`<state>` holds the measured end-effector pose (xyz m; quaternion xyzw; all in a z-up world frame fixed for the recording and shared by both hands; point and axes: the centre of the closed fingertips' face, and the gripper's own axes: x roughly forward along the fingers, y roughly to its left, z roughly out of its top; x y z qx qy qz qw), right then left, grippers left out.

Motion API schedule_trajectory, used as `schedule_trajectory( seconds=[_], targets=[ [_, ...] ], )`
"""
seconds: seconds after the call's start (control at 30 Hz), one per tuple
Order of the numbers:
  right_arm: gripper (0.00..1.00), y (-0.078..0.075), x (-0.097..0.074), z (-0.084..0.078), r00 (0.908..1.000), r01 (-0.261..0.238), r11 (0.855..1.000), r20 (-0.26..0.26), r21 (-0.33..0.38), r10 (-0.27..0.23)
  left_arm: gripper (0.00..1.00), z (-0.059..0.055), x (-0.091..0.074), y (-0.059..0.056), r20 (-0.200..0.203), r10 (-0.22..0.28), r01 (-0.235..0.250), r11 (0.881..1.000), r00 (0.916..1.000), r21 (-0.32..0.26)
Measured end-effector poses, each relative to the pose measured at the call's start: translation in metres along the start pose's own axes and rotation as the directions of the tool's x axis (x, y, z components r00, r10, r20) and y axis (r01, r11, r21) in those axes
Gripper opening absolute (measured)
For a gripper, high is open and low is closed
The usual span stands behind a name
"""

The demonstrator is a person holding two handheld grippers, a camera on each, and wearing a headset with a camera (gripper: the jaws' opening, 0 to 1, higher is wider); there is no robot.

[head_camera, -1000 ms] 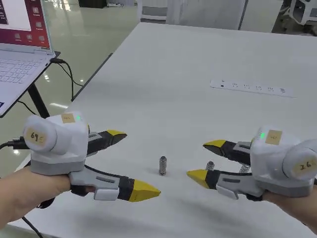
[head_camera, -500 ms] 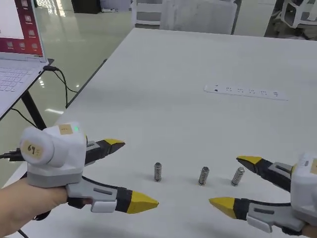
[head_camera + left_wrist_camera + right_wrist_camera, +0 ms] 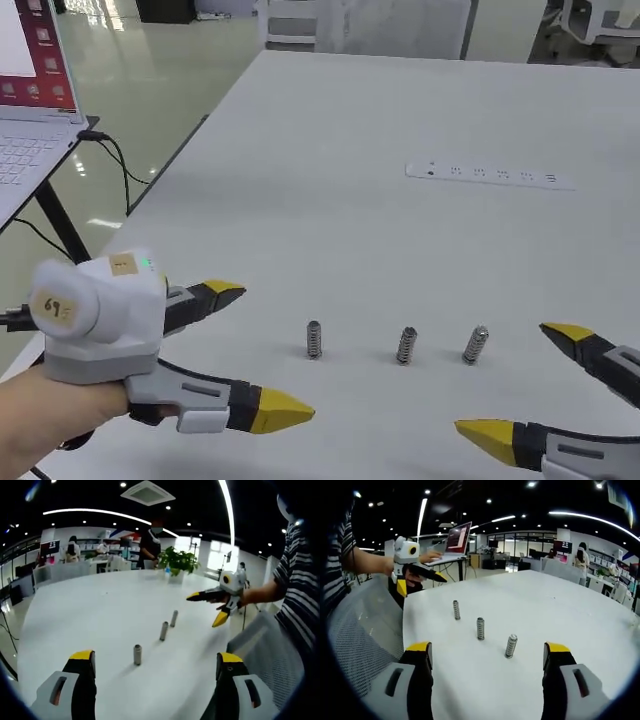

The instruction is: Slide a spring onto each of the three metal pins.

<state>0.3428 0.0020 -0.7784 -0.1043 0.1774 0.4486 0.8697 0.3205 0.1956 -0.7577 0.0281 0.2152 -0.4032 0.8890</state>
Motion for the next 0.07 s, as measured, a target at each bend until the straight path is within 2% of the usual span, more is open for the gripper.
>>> schedule_trajectory(
  seconds=[0.07],
  targets=[
    [0.95, -0.0009, -0.0009, -0.0006, 1.0, 0.007, 1.0, 0.0, 0.005, -0.007, 0.98, 0.0004, -0.0012, 0.0033, 0.007, 0.021, -0.021, 1.0, 0.9998, 0.0]
  ],
)
